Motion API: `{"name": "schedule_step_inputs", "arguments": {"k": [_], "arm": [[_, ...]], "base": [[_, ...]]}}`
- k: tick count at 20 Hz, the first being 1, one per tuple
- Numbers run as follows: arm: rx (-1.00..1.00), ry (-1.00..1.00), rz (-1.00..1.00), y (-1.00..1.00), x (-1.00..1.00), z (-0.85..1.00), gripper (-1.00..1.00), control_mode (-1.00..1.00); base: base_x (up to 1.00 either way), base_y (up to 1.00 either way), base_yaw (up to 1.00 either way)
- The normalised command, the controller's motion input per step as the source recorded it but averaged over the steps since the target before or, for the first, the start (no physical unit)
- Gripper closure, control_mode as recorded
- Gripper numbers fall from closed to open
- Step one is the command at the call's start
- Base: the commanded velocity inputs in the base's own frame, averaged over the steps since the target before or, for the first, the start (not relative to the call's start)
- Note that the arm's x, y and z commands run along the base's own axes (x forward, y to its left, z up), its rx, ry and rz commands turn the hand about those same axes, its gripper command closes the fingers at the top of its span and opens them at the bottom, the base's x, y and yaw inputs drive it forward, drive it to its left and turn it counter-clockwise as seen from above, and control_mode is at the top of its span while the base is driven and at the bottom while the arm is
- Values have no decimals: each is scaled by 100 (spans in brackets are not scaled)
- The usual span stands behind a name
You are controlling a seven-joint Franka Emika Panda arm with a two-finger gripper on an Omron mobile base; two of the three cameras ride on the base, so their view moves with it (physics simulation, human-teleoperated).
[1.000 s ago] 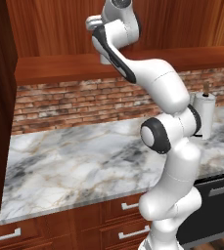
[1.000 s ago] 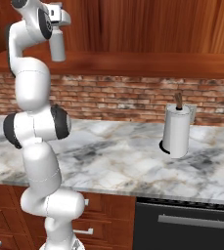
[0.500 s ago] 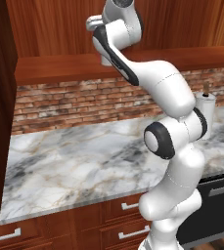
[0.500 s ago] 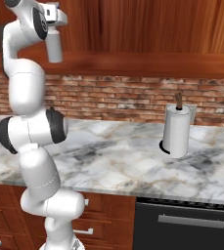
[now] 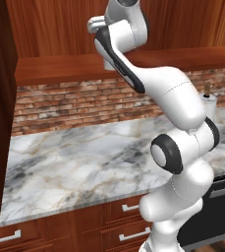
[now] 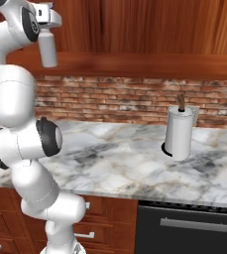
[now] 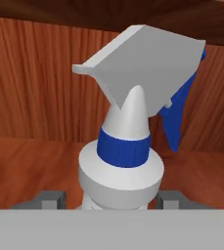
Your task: Move the cutting board and knife to the sink. Then move spray from the cabinet to the counter.
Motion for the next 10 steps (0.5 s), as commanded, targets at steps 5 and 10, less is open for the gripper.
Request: {"name": "schedule_step_inputs", "arguments": {"k": [5,10], "arm": [[0,0,0,0,-64,-1,100,-100],[0,0,0,0,-64,-8,100,-100]], "base": [[0,0,0],[0,0,0]]}}
